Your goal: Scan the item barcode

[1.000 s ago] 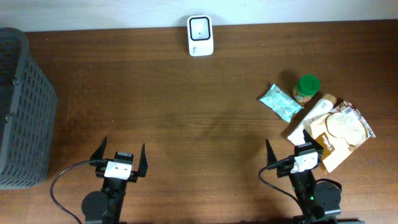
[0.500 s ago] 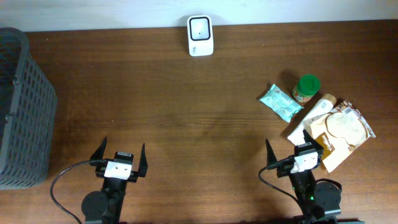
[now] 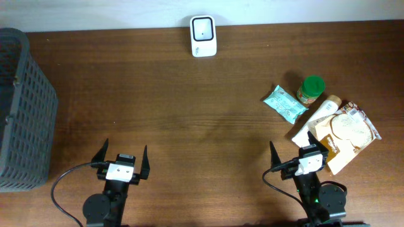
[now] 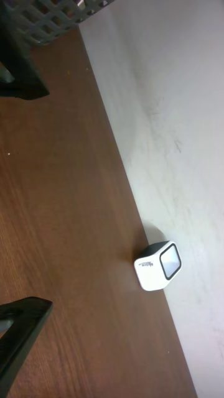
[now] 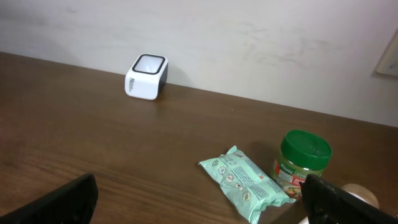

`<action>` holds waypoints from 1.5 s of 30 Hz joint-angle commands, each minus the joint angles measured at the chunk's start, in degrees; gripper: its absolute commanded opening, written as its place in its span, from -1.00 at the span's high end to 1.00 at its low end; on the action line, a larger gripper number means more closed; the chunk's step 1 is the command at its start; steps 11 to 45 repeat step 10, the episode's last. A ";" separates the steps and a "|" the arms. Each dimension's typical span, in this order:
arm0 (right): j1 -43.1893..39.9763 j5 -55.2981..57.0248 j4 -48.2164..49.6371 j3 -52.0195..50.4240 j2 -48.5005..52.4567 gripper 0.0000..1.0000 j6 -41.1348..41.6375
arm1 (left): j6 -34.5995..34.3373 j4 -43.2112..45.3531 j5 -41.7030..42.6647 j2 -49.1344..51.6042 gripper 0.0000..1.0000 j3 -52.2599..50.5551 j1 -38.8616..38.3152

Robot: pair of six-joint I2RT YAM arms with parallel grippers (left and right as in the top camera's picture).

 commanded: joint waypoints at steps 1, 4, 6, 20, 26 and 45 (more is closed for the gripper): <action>0.50 0.50 -0.20 -0.42 -0.44 -0.97 -0.02 | 0.90 -0.26 -0.44 -0.55 -0.98 -0.20 0.20; 0.50 0.50 -0.20 -0.42 -0.44 -0.97 -0.02 | 0.90 -0.26 -0.44 -0.55 -0.98 -0.20 0.20; 0.50 0.52 -0.20 -0.42 -0.44 -0.97 -0.02 | 0.87 -0.26 -0.46 -0.55 -0.98 -0.20 0.20; 0.50 0.52 -0.20 -0.42 -0.44 -0.97 -0.02 | 0.90 -0.26 -0.46 -0.55 -0.98 -0.20 0.20; 0.50 0.52 -0.20 -0.42 -0.44 -0.97 -0.02 | 0.90 -0.26 -0.46 -0.55 -0.98 -0.20 0.20; 0.50 0.52 -0.20 -0.42 -0.44 -0.97 -0.02 | 0.90 -0.26 -0.46 -0.55 -0.98 -0.20 0.20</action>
